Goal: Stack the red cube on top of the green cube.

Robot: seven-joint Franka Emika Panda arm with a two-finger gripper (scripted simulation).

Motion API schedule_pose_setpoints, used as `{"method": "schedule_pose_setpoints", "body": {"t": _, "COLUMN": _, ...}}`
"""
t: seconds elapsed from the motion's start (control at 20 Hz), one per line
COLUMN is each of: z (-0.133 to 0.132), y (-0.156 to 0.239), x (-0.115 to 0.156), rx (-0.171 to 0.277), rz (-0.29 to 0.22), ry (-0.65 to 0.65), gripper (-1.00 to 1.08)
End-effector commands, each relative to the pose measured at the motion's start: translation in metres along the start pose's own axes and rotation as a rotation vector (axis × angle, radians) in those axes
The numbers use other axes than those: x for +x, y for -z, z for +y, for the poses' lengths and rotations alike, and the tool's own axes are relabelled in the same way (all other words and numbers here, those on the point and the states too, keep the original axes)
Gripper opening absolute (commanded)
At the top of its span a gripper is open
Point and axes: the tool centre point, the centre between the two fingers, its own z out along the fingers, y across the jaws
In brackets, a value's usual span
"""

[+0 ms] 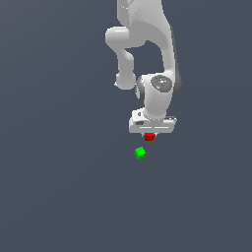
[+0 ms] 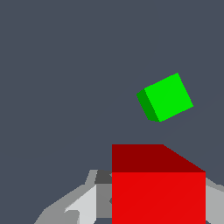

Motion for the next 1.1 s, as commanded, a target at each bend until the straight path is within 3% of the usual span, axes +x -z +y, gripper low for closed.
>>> {"method": "schedule_pose_setpoints", "body": {"t": 0.0, "z": 0.011, "y": -0.009, "x": 0.015, "rx": 0.0, "rz": 0.001, "ry": 0.0, "gripper": -1.0}}
{"method": "schedule_pose_setpoints", "body": {"t": 0.4, "z": 0.035, "y": -0.028, "x": 0.05, "rx": 0.0, "rz": 0.001, "ry": 0.0, "gripper": -1.0}}
{"method": "schedule_pose_setpoints", "body": {"t": 0.85, "z": 0.041, "y": -0.033, "x": 0.061, "rx": 0.001, "rz": 0.0, "ry": 0.0, "gripper": -1.0}}
{"method": "schedule_pose_setpoints", "body": {"t": 0.9, "z": 0.041, "y": -0.033, "x": 0.061, "rx": 0.001, "rz": 0.0, "ry": 0.0, "gripper": 1.0}}
{"method": "schedule_pose_setpoints", "body": {"t": 1.05, "z": 0.041, "y": -0.033, "x": 0.061, "rx": 0.001, "rz": 0.0, "ry": 0.0, "gripper": 1.0}}
